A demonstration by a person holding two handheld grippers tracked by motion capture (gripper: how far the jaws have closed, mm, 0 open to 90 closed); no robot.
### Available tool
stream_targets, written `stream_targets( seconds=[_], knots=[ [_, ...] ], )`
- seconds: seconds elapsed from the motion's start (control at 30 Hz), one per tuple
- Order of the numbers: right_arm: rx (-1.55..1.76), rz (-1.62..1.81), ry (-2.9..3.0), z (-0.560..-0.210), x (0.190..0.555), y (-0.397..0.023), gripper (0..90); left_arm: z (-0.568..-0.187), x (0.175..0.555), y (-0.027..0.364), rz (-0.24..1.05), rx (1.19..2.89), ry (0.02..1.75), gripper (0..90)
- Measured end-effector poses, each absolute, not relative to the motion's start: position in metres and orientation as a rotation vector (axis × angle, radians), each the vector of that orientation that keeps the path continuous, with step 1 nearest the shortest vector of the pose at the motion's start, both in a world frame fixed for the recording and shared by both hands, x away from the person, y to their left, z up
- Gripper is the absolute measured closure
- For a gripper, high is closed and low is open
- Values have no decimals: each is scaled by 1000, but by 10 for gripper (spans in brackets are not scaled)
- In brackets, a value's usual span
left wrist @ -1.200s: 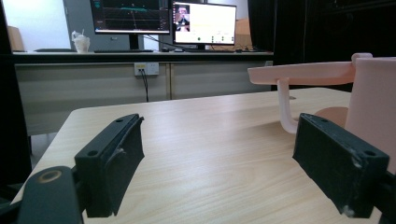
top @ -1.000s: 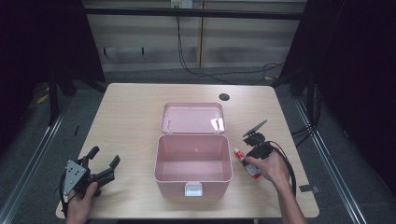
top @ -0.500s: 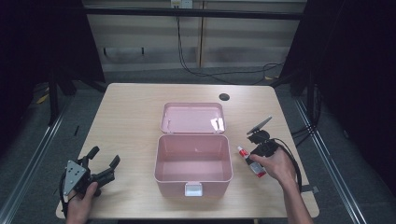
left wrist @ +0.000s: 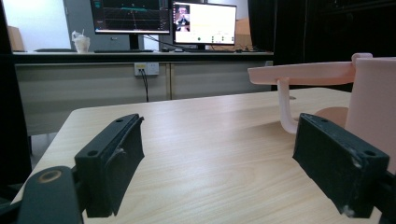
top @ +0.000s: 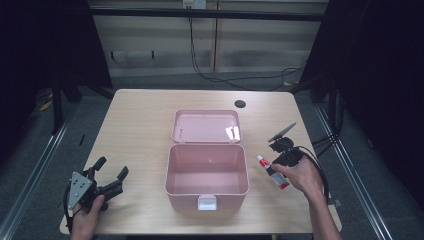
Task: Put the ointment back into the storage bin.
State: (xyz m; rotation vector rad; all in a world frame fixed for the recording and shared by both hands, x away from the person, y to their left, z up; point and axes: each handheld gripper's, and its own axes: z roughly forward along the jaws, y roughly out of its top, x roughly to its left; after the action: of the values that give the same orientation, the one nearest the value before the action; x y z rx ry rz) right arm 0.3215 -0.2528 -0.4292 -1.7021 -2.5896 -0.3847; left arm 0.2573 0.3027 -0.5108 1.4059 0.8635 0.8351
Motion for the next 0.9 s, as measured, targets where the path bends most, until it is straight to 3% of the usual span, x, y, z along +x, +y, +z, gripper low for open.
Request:
stream_targets(
  seconds=[0.9],
  knots=[
    [-1713,-618,-2650,-385,312,-264,717,-511,257,303,836,1405,864,158]
  ],
)
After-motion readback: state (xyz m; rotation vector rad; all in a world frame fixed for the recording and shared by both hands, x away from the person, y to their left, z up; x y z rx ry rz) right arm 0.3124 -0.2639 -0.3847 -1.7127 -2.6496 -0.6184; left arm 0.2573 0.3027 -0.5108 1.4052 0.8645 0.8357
